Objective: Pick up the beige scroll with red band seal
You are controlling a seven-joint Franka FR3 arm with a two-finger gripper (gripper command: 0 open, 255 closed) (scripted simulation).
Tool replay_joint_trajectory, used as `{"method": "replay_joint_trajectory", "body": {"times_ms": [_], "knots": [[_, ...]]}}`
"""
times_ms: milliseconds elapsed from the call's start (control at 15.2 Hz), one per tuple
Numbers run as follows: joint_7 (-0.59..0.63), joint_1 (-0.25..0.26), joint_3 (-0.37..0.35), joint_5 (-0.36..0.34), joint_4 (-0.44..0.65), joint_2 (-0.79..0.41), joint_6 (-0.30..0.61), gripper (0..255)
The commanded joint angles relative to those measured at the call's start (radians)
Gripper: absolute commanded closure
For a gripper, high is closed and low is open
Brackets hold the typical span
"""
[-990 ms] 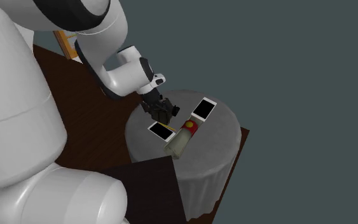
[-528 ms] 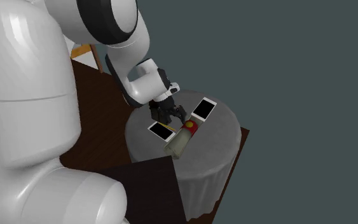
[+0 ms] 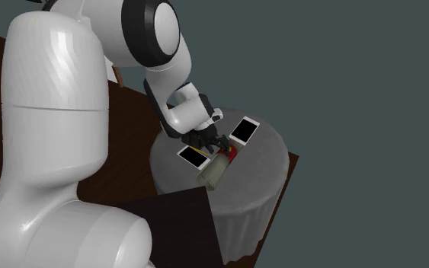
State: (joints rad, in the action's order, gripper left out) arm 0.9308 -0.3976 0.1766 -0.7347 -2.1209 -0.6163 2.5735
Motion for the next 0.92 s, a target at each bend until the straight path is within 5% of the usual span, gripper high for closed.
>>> {"method": "replay_joint_trajectory", "body": {"times_ms": [0, 198, 264, 858], "knots": [[0.012, 0.001, 0.004, -0.006, 0.013, -0.029, 0.015, 0], [0.022, 0.003, 0.007, -0.011, 0.023, -0.051, 0.026, 0], [0.022, 0.004, 0.007, -0.011, 0.023, -0.051, 0.026, 255], [0.022, 0.003, 0.007, -0.011, 0.023, -0.051, 0.026, 255]]}}
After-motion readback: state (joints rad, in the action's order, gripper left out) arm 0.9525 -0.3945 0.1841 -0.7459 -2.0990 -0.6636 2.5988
